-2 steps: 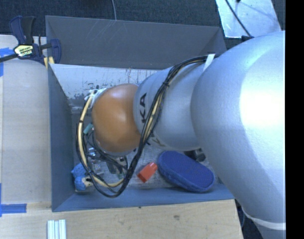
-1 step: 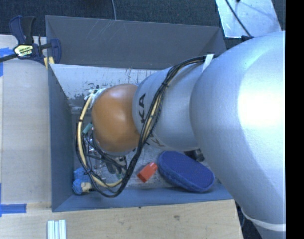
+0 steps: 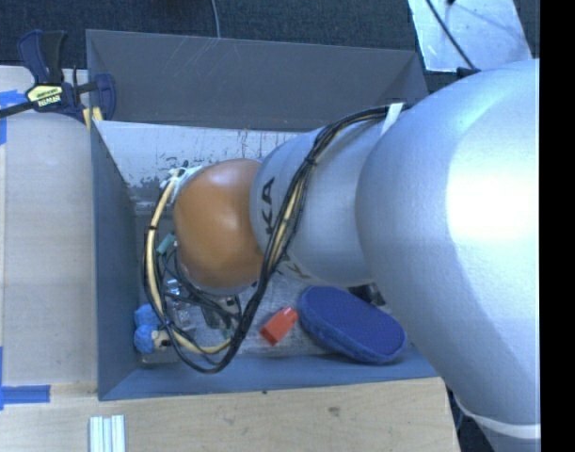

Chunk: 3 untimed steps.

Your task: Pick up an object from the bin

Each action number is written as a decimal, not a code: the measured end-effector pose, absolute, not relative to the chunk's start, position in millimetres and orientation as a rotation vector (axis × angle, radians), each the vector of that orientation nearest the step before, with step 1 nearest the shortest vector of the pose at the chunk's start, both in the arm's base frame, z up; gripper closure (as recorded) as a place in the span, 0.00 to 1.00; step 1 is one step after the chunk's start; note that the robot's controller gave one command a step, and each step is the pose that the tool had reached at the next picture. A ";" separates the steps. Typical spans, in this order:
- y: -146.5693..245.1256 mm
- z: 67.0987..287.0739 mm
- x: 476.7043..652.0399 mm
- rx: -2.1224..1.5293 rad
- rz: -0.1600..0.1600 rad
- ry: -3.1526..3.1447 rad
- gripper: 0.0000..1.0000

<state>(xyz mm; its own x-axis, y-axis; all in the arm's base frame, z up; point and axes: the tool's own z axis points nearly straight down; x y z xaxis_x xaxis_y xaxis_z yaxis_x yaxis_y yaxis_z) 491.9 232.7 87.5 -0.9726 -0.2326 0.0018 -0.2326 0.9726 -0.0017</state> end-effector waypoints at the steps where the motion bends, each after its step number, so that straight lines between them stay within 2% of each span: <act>1: 232.3 219.9 502.4 0.296 -0.005 -3.139 1.00; 2: 231.4 214.9 500.8 0.292 -0.002 -3.130 0.00; 3: 236.5 67.9 504.8 0.610 0.003 -3.071 0.00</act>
Offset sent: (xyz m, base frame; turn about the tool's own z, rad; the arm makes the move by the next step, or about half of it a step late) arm 0.0079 -0.0011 0.1270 0.0483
